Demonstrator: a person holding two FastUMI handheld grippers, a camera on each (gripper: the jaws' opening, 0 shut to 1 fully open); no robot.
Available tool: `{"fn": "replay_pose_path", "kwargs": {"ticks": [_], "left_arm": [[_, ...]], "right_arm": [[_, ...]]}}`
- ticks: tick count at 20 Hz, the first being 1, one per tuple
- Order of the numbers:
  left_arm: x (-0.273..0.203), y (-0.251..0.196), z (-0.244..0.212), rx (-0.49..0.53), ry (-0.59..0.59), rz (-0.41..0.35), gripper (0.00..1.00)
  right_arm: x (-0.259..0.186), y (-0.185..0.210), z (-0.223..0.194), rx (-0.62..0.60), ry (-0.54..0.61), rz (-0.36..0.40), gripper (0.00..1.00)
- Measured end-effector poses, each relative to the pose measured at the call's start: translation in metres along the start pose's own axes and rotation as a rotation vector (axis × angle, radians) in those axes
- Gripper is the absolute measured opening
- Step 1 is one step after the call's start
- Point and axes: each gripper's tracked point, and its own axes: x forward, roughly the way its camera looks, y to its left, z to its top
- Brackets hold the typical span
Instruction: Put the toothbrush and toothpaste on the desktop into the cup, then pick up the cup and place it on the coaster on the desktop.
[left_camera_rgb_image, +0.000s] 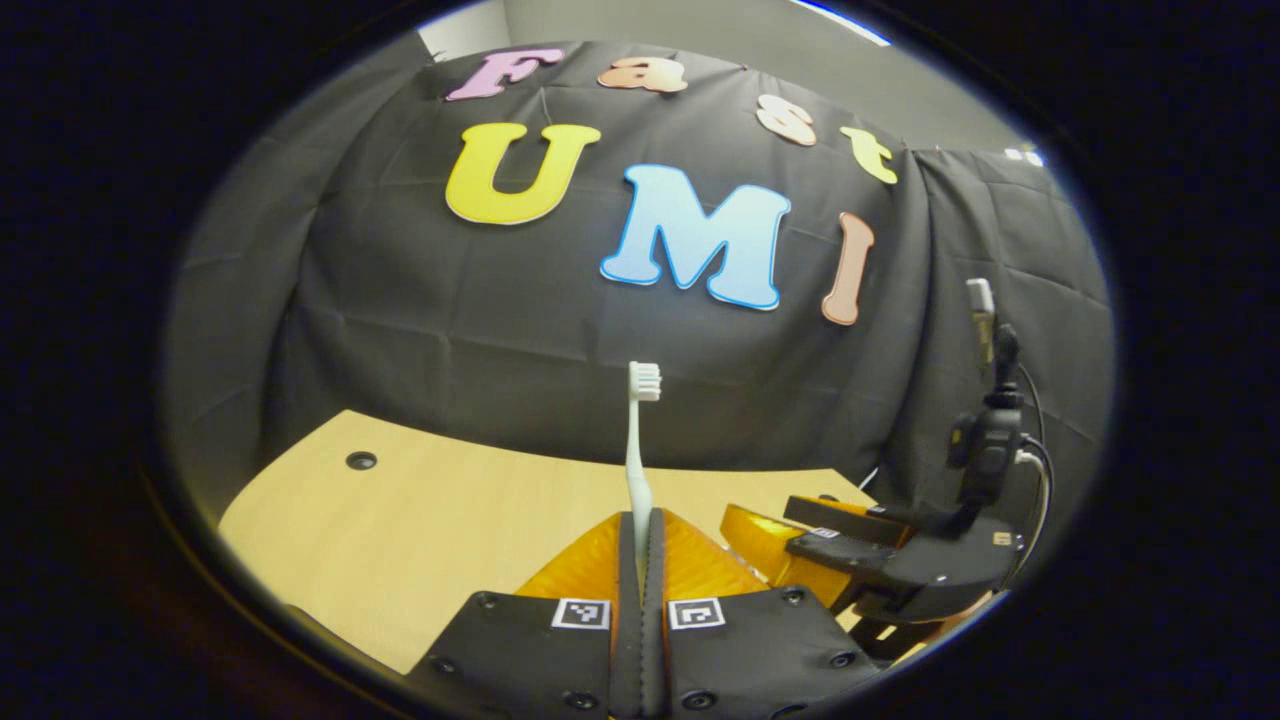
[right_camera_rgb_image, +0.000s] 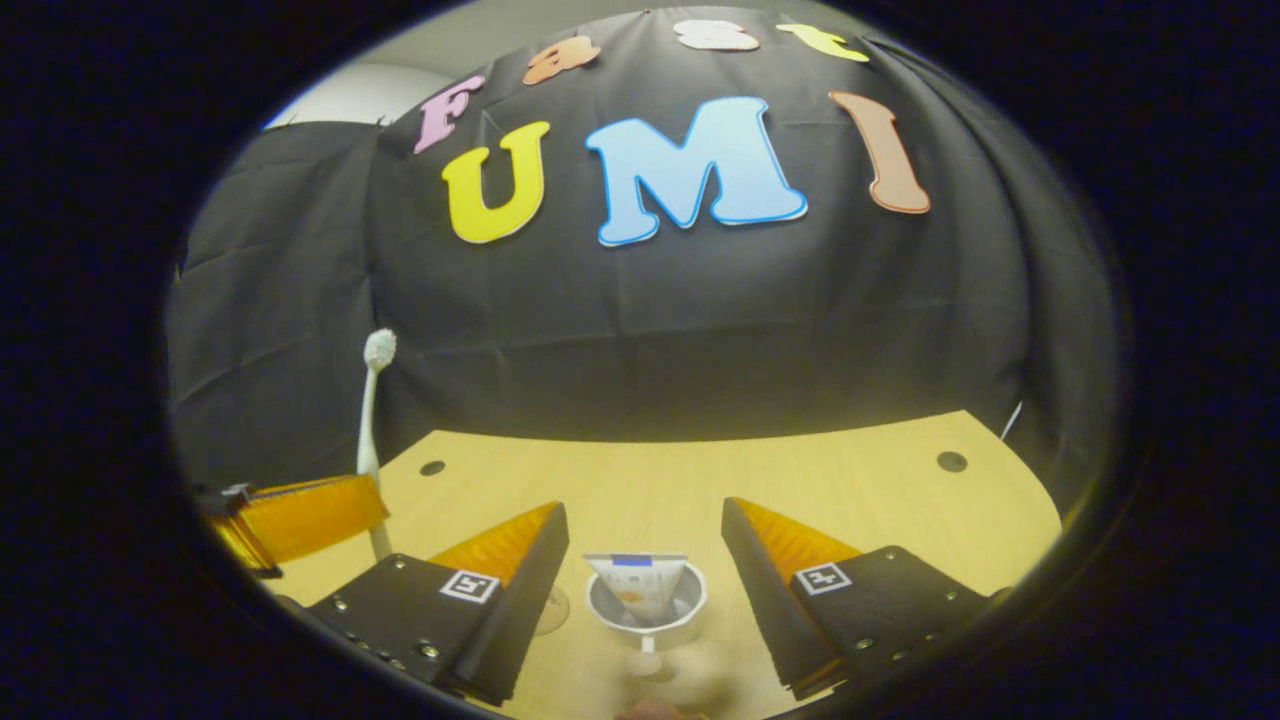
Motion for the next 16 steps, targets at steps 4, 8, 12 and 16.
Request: {"fn": "replay_pose_path", "kwargs": {"ticks": [4,8,12,16], "left_arm": [[0.026,-0.011,0.001,-0.028,-0.04,-0.053,0.07],[0.05,-0.02,0.004,-0.058,-0.092,-0.084,0.07],[0.071,-0.027,0.007,-0.077,-0.136,-0.109,0.07],[0.092,-0.035,0.006,-0.106,-0.167,-0.141,0.07]], "right_arm": [[-0.03,-0.019,0.029,0.031,-0.056,-0.034,0.92],[-0.065,-0.037,0.045,0.026,-0.083,-0.073,0.91],[-0.092,-0.052,0.044,0.035,-0.066,-0.108,0.87],[-0.107,-0.057,0.029,0.056,-0.026,-0.114,0.91]]}}
